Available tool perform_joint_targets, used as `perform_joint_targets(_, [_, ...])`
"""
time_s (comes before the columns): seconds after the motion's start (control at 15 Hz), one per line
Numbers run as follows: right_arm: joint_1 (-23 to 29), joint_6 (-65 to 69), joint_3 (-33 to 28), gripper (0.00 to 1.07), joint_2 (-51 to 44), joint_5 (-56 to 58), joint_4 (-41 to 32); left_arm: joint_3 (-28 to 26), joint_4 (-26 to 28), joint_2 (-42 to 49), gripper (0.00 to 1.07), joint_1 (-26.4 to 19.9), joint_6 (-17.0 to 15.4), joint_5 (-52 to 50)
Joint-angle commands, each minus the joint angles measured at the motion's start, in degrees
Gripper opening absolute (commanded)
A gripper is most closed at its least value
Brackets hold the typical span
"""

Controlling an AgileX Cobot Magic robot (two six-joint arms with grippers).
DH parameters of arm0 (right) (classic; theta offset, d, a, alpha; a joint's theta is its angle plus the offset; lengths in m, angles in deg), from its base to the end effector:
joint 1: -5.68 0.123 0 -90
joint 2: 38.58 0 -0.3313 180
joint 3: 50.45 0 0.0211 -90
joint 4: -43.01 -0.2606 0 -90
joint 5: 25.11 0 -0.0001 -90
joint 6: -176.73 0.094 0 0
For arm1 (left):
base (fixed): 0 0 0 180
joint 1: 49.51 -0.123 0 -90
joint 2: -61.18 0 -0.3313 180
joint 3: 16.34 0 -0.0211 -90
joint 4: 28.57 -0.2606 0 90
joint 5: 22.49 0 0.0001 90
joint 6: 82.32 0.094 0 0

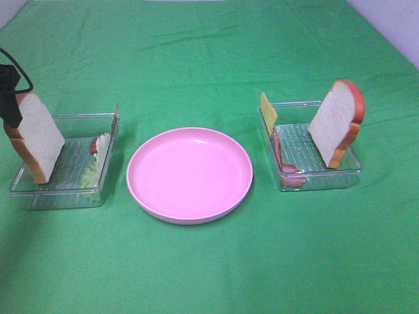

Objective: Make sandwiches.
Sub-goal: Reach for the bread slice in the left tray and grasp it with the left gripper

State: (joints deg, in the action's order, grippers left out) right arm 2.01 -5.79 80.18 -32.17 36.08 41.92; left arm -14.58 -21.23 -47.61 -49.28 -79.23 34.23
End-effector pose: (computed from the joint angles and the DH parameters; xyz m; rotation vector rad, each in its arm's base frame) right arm -0.0417 0.0042 0.2813 0.0194 2.0416 -0.0449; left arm 0.3789 -0.0116 0.2738 -0.0007 2.9127 -0.1594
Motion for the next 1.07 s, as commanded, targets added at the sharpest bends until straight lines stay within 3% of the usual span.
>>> perform_joint_targets(0.07, [-0.23, -0.57, 0.0, 0.71, -0.92, -0.57, 0.11, -0.29, 0.63, -2.29, 0.78, 1.15, -0.4, -4.01])
perform_joint_targets(0.27, [-0.23, -0.57, 0.0, 0.71, -0.92, -0.57, 0.11, -0.29, 0.63, -3.95, 0.77, 1.32, -0.46, -8.25])
perform_joint_targets(0.53, [-0.23, -0.57, 0.0, 0.71, -0.92, -0.57, 0.11, -0.34, 0.52, -6.42, 0.63, 1.32, -0.17, -11.29])
perform_joint_targets(0.67, [-0.23, -0.57, 0.0, 0.71, -0.92, -0.57, 0.11, -0.34, 0.52, -6.76, 0.5, 1.32, -0.17, -12.49])
perform_joint_targets(0.8, [-0.23, -0.57, 0.0, 0.71, -0.92, -0.57, 0.11, -0.34, 0.52, -6.76, 0.27, 1.32, -0.17, -12.89])
perform_joint_targets(1.0, [-0.23, -0.57, 0.0, 0.71, -0.92, -0.57, 0.11, -0.34, 1.38, -6.76, 0.01, 1.32, -0.23, -13.41])
perform_joint_targets(1.07, [-0.23, -0.57, 0.0, 0.71, -0.92, -0.57, 0.11, -0.34, 1.49, -6.76, 0.0, 1.32, -0.17, -13.52])
